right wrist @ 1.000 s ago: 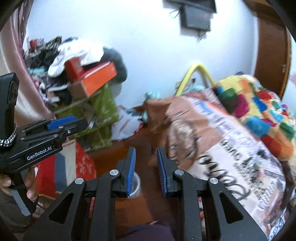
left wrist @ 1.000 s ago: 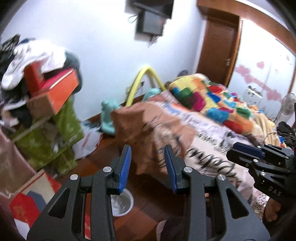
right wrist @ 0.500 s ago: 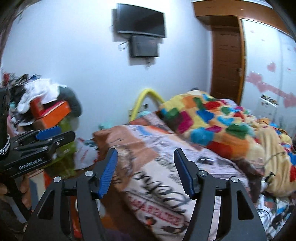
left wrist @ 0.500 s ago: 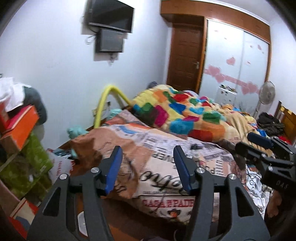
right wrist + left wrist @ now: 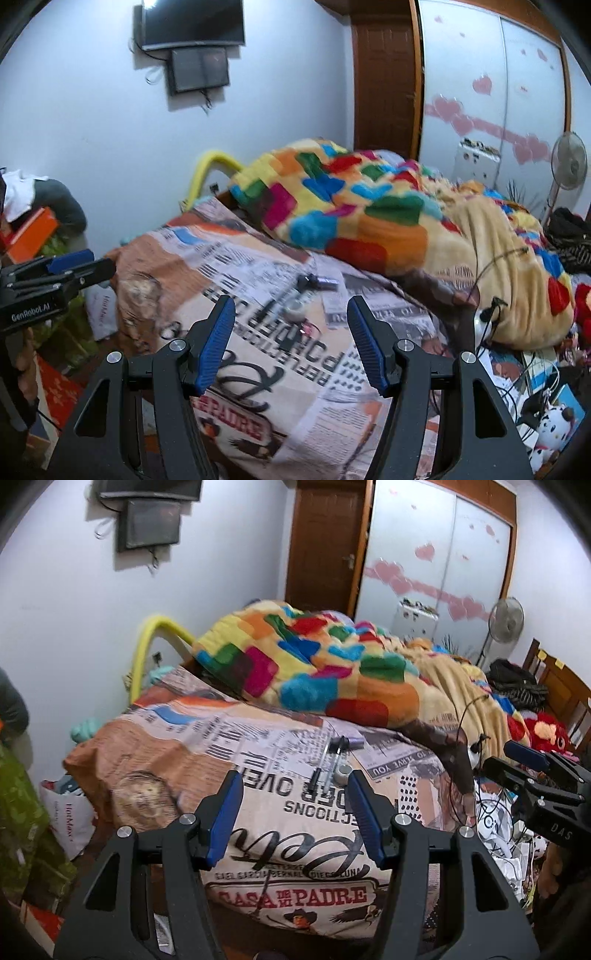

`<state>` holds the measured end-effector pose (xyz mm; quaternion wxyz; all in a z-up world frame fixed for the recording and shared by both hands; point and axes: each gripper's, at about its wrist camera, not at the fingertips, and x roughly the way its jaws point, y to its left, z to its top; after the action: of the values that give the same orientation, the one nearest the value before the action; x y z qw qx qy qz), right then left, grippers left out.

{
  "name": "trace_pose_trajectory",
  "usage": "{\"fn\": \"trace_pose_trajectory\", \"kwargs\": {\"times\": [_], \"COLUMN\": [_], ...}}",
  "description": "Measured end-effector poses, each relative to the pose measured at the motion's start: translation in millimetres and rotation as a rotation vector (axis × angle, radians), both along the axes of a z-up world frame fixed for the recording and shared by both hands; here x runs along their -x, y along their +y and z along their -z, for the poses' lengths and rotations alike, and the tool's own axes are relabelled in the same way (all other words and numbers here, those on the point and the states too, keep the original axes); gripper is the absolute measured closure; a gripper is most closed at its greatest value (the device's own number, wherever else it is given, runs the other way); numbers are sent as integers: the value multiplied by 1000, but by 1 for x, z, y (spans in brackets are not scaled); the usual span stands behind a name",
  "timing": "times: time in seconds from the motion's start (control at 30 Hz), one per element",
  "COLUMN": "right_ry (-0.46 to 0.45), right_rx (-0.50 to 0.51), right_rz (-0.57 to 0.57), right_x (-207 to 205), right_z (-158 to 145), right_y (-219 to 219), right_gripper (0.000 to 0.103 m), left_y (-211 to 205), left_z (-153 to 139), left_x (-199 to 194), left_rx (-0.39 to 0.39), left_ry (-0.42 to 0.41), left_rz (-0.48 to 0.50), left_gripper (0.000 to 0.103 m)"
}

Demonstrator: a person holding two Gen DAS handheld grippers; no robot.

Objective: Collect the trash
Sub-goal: 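Move both open tools back to the items on the newspaper-print cover, then grasp the clear pen with the left tool while the right tool grasps the white tape roll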

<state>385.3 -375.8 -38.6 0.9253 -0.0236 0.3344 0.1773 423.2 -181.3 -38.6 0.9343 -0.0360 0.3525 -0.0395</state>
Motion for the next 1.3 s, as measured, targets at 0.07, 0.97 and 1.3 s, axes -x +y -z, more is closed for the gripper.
{"fn": "trace_pose_trajectory", "kwargs": {"times": [0.07,0.97,1.3], "right_ry": [34,248,226], "right_rx": [5,70,51], "right_rz": [1,-114,-161], "right_x": [-14,-143,-156], "right_z": [14,165,178], "right_y": [-2,38,48], "right_gripper": [44,47,58], "left_y": [-5,-21,-30], "left_z": [13,198,219], "left_x": [-16,-192,-210], "left_rx": [8,65,95], "left_ry": [24,261,275], "left_rz": [16,163,255], "left_gripper": [45,55,80]}}
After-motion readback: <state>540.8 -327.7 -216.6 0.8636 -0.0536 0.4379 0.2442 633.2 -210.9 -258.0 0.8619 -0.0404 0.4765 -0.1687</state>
